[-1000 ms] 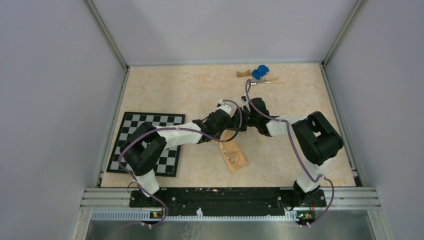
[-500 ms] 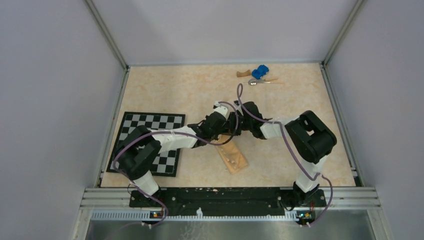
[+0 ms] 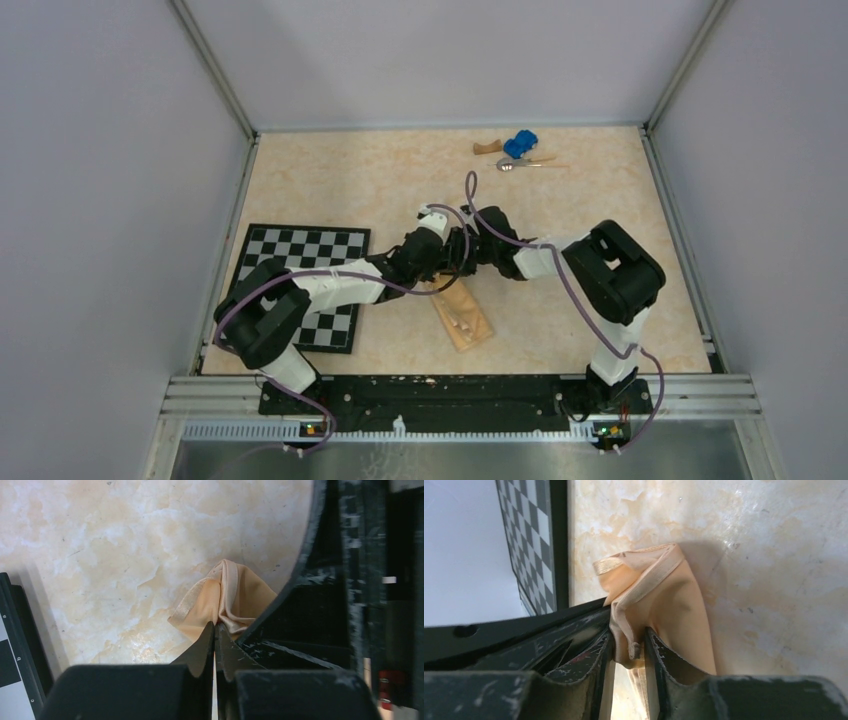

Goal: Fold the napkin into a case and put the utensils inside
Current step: Grasp the top corner of the smaller rectangle folded napkin from the folded napkin.

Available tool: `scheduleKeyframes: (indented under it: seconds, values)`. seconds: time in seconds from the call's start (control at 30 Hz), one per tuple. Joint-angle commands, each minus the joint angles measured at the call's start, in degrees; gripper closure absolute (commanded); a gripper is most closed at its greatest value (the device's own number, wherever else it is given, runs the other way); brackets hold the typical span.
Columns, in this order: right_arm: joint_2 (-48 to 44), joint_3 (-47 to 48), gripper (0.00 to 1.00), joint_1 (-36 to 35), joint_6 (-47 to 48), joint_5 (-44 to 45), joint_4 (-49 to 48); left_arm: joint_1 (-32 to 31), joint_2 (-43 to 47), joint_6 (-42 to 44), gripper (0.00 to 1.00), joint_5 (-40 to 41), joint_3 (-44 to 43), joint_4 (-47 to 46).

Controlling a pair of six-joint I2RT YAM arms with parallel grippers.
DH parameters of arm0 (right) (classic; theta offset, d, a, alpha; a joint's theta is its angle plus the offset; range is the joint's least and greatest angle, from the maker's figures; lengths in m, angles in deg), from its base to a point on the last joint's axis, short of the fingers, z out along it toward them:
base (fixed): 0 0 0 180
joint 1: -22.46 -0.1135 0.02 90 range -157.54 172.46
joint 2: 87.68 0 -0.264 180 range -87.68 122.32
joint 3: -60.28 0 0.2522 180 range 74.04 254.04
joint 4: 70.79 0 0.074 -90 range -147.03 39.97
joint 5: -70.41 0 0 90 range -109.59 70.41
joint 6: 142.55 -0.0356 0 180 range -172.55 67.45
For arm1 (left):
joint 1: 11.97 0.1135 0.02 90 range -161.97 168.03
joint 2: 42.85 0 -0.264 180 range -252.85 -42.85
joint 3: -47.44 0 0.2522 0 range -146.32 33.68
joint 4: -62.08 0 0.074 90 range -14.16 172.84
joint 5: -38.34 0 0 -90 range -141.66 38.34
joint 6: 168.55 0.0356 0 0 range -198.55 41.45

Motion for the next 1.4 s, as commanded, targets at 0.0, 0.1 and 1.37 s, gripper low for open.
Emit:
scheduleKeyframes:
  seconds: [0.0, 0.1, 1.37]
  values:
    - [-6.35, -0.82, 0.71, 1.2, 2.82, -2.51, -0.42, -0.08, 3.01, -1.63, 0.99, -1.56, 0.65, -3.87]
    - [-7.53, -1.62, 0.67, 1.46, 4.36, -2.78, 0.7, -0.05, 3.03, -1.83, 0.99, -1.84, 0.64, -3.65]
    - [-7.19, 2.04, 1.0, 1.3, 6.38, -0.92, 5.39, -0.03, 3.88, -2.53, 1.0, -4.21, 1.11, -3.93]
